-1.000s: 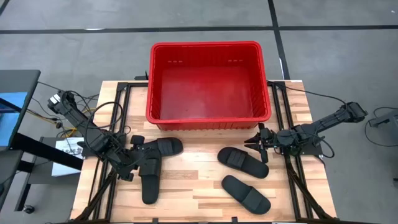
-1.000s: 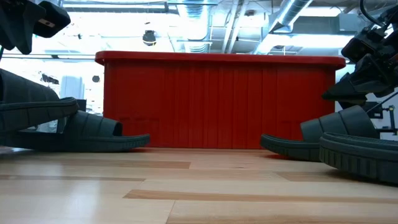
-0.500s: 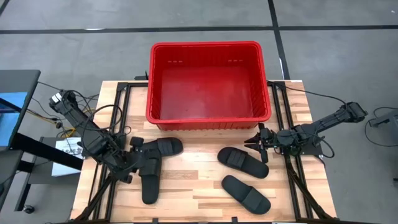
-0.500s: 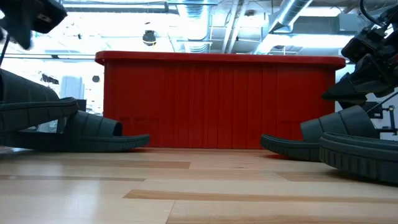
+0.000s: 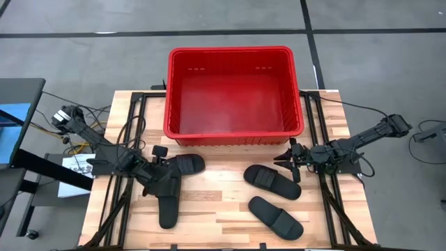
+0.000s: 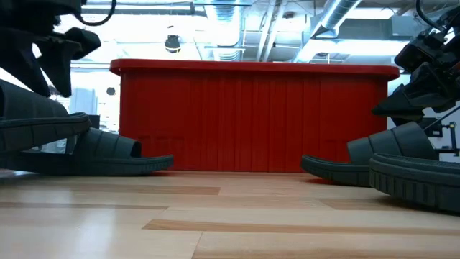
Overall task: Pick and place slides into bin
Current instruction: Put the black slide into the red bin
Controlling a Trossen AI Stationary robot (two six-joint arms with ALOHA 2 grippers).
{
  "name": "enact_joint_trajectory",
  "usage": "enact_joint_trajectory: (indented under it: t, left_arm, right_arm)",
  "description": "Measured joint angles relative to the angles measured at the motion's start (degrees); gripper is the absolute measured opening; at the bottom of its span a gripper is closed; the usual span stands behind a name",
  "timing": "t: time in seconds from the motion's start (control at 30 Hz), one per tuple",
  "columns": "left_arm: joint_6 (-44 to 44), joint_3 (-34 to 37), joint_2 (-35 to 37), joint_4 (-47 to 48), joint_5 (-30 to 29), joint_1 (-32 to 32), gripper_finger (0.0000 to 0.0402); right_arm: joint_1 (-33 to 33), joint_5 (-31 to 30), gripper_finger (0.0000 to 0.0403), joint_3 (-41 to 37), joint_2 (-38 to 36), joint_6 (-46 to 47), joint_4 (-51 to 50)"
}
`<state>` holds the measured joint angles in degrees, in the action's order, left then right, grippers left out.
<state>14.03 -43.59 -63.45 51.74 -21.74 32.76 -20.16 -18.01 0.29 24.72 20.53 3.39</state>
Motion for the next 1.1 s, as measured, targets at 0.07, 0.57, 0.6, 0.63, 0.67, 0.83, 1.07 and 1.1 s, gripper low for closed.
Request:
enact_joint_trajectory:
  t: [0.07, 0.57, 0.6, 0.63, 0.67, 0.83, 1.07, 1.1]
  left_arm:
    - [-1.1, 0.4, 0.0, -0.5, 0.0, -1.2, 0.0128]
    - [-5.9, 1.4, -0.1, -2.2, 5.7, -9.2, 0.0128]
    - [-5.9, 1.4, -0.3, -2.2, 5.8, -9.5, 0.0128]
    - [-6.0, 1.4, -0.4, -2.2, 6.0, -9.8, 0.0128]
    - [-6.2, 1.4, -0.4, -2.2, 6.3, -10.0, 0.0128]
    - [-6.8, 1.4, -0.4, -2.2, 7.1, -11.9, 0.0128]
    - [-9.5, 1.4, -0.4, -2.9, 10.9, -15.4, 0.0128]
    - [-9.5, 1.4, -0.4, -2.8, 11.1, -15.6, 0.0128]
  right_arm:
    - [0.0, 0.0, 0.0076, 0.0, 0.0, 0.0, 0.0]
    - [0.0, 0.0, 0.0076, 0.0, 0.0, 0.0, 0.0]
    - [0.0, 0.0, 0.0076, 0.0, 0.0, 0.0, 0.0]
    - [0.0, 0.0, 0.0076, 0.0, 0.0, 0.0, 0.0]
    - [0.0, 0.0, 0.0076, 0.0, 0.0, 0.0, 0.0]
    - [0.0, 0.0, 0.0076, 0.0, 0.0, 0.0, 0.0]
    - [0.0, 0.0, 0.0076, 0.0, 0.0, 0.0, 0.0]
    - [0.0, 0.0, 0.0076, 0.0, 0.0, 0.0, 0.0]
